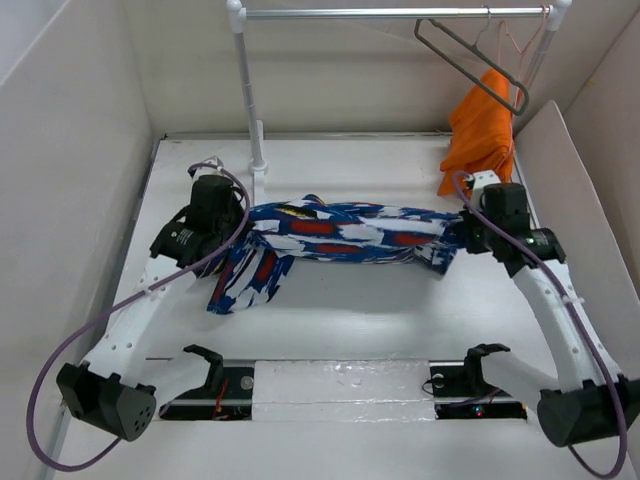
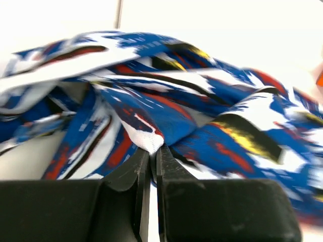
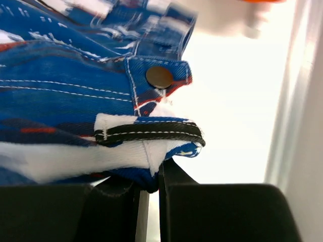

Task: Place the trousers on the hanger
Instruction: Flatten out the trousers at the center of the board.

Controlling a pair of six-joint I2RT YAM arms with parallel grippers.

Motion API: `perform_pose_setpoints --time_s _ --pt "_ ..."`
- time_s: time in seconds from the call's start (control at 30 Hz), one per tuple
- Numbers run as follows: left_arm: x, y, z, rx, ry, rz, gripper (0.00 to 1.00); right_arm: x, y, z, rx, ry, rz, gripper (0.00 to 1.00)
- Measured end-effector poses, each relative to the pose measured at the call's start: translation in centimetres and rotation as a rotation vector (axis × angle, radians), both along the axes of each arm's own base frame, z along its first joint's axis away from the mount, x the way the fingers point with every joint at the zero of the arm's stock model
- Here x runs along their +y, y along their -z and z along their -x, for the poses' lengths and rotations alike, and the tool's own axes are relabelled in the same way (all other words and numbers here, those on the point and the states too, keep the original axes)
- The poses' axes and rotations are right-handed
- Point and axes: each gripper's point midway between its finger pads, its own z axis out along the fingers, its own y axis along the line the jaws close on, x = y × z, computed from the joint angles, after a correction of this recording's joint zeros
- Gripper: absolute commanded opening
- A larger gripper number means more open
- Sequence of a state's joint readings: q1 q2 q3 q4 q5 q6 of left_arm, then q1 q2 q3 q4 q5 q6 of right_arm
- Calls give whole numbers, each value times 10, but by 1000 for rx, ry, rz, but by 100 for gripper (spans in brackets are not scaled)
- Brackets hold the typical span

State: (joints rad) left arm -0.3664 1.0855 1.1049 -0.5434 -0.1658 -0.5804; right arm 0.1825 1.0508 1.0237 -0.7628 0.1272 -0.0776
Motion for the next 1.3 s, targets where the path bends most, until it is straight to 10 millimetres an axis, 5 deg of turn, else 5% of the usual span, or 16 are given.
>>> perform_pose_setpoints --time_s 0.23,0.3,0.33,0.43,0.57,0.63,0.67,0.73,0.8,0.87,0.93,0.97,1.03,1.13,1.27,1.3 --pt "-15 -12 44 25 118 105 2 -49 -67 53 -33 88 93 0" --pt "-26 -7 62 56 191 154 20 -56 -82 65 -35 95 110 0" --pt "-29 -2 70 79 221 161 42 -58 -91 71 -38 94 123 2" --pt "-29 13 84 150 255 150 60 -52 -100 80 -26 44 119 20" --pt "-20 9 89 167 227 114 62 3 -57 104 83 -224 -41 22" --pt "-15 -11 80 107 196 100 72 27 -20 132 197 -332 -123 42" --pt "-12 -22 74 68 178 93 75 35 -4 147 252 -367 -149 61" --pt "-9 -36 60 3 144 86 77 44 13 173 335 -413 -186 71" --pt "-7 -35 50 -8 117 71 77 52 10 185 354 -447 -200 80" --pt "-5 -22 35 6 90 59 78 54 -6 183 325 -456 -189 79" --pt "-2 5 20 48 55 52 78 52 -31 166 255 -423 -158 54" --pt "1 24 14 84 31 51 79 50 -41 154 216 -398 -138 4" --pt "11 69 9 187 -29 46 79 46 -55 125 124 -340 -99 0" --pt "30 112 9 280 -133 84 83 36 -41 88 79 -231 -76 0" --pt "42 126 6 290 -240 130 90 16 11 55 137 -107 -86 54" --pt "42 124 1 268 -254 145 91 10 23 53 156 -81 -93 60"
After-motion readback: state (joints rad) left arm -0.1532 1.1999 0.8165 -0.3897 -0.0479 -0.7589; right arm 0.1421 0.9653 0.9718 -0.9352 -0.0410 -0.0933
